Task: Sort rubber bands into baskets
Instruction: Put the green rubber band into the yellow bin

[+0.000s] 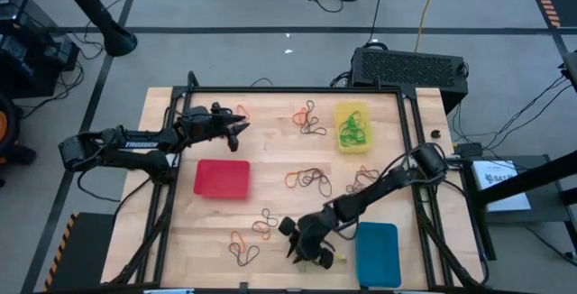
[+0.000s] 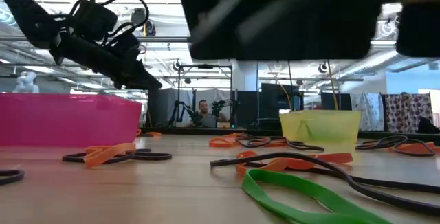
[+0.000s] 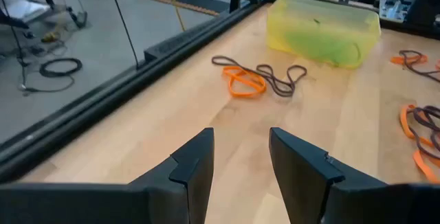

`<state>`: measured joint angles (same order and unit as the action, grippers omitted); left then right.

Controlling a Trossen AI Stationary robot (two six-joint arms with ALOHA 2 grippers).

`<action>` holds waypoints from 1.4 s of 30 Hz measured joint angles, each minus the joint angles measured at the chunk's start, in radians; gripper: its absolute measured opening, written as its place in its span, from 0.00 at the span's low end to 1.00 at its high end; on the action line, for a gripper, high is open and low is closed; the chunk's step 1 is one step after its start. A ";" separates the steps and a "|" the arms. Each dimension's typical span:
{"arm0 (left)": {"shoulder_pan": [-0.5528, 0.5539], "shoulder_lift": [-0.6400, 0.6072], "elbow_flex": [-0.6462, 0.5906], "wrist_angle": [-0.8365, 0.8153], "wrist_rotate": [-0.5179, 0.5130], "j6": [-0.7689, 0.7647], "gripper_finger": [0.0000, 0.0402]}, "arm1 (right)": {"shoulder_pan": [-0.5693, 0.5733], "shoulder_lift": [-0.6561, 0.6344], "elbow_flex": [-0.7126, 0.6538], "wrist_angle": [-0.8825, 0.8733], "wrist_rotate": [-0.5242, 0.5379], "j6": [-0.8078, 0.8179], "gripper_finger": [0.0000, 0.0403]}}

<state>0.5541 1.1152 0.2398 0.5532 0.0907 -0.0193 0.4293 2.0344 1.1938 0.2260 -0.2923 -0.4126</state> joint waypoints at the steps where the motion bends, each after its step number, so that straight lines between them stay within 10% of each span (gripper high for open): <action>1: 0.000 0.000 0.000 -0.008 0.010 -0.001 0.37 | 0.003 0.009 0.023 -0.053 0.005 -0.013 0.25; 25: 0.000 0.000 0.000 -0.039 0.039 -0.001 0.37 | -0.003 0.104 0.091 -0.217 0.049 -0.123 0.25; 42: 0.000 0.000 0.000 -0.039 0.037 0.008 0.37 | -0.023 0.085 0.099 -0.288 0.056 -0.083 0.01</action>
<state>0.5541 1.1152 0.2398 0.5144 0.1276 -0.0113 0.4064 2.1193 1.2929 -0.0616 -0.2363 -0.4951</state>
